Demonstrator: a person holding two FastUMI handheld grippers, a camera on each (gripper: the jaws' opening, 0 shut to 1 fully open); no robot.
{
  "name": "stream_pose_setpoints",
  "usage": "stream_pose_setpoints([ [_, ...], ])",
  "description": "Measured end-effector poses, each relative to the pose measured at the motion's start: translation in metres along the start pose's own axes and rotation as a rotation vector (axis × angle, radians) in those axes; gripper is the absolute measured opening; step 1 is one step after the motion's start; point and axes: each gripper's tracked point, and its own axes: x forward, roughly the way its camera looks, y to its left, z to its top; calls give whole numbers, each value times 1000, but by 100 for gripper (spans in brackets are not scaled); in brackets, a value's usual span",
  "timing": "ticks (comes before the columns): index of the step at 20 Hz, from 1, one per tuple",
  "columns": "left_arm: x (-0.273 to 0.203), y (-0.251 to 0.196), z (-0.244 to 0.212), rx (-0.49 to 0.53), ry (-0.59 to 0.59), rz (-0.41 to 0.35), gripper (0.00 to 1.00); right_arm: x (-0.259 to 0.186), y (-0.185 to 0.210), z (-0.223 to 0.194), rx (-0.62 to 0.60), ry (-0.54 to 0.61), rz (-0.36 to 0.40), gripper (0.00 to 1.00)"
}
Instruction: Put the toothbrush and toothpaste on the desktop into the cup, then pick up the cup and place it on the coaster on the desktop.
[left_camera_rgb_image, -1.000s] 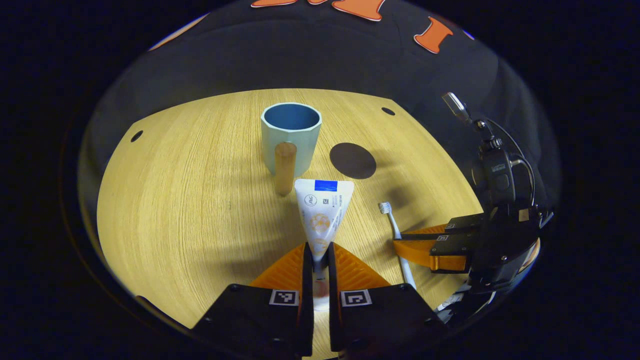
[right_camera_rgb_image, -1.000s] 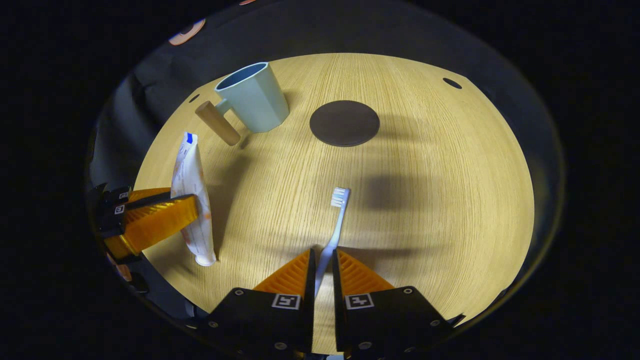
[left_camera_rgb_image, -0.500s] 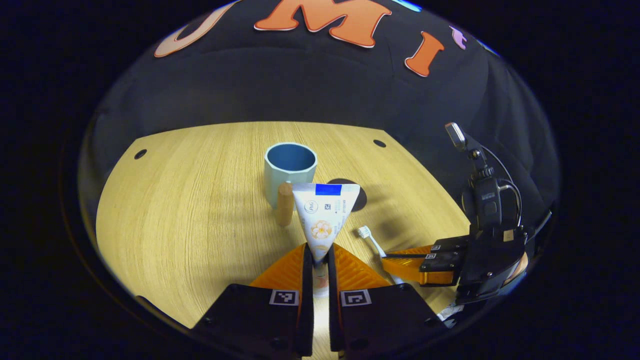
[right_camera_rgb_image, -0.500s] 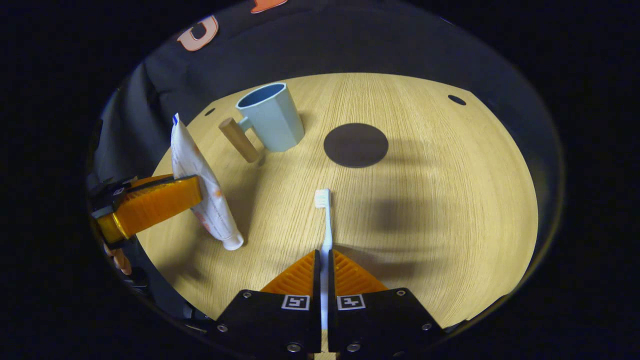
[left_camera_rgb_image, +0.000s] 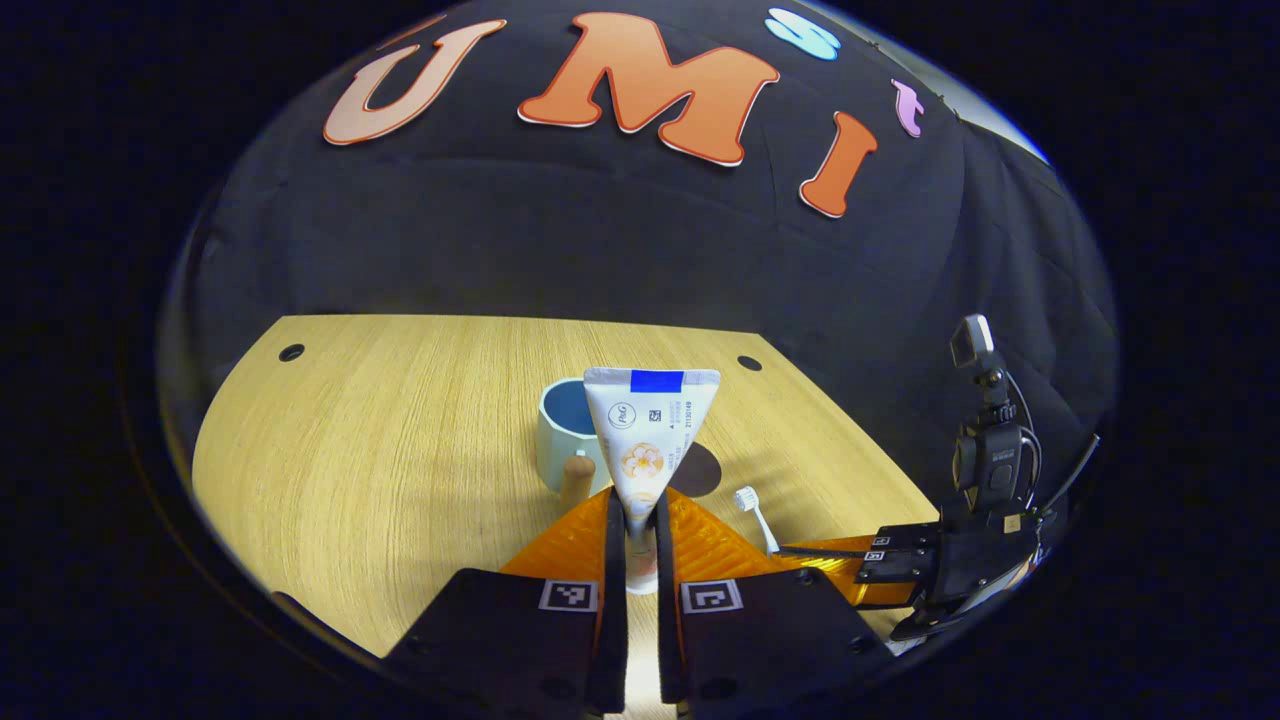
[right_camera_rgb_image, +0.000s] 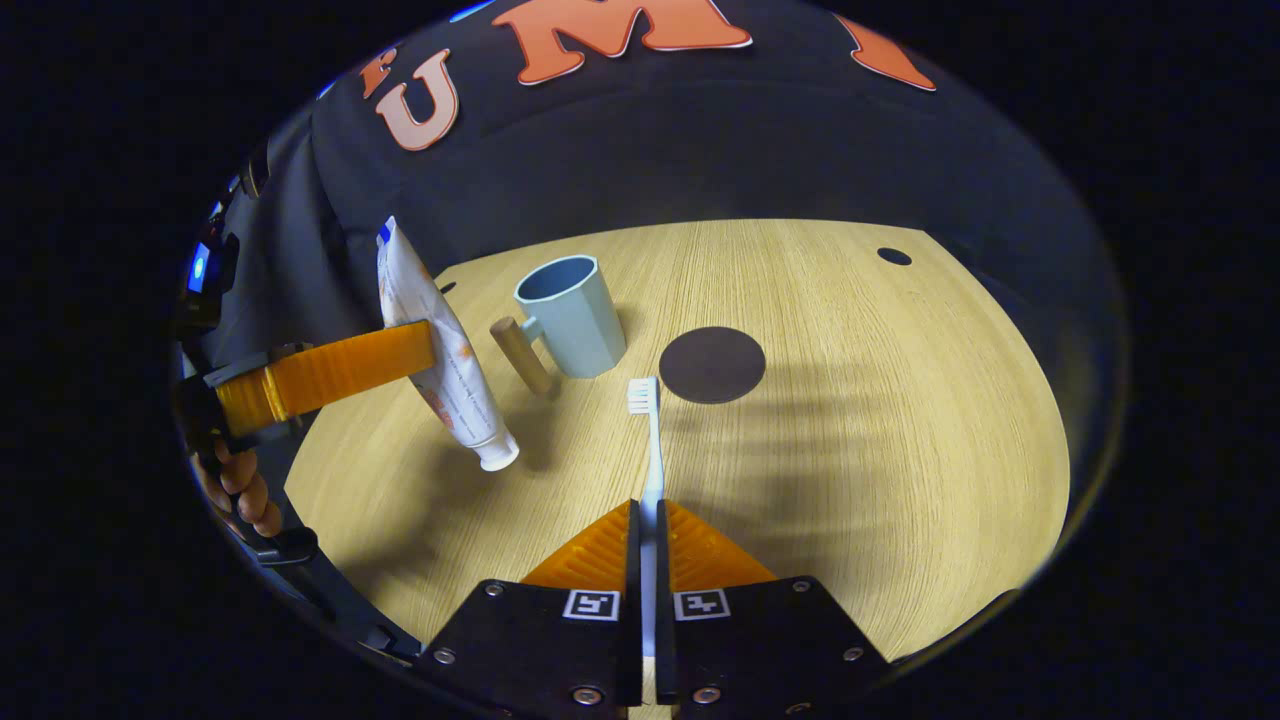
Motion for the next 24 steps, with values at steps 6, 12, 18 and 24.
stream_pose_setpoints([
  [6, -4, -4, 47, 11, -118, -16, 17, -18, 2, 28, 26, -158, 33, 6],
  [12, -5, -8, 105, 56, -247, -15, 17, -36, -4, 48, 47, -302, 63, 5],
  [18, 6, -2, 134, 76, -307, -5, 16, -46, -13, 101, 74, -438, 69, 5],
  [24, 42, 19, 128, 75, -292, 15, 17, -47, -15, 126, 85, -512, 95, 5],
])
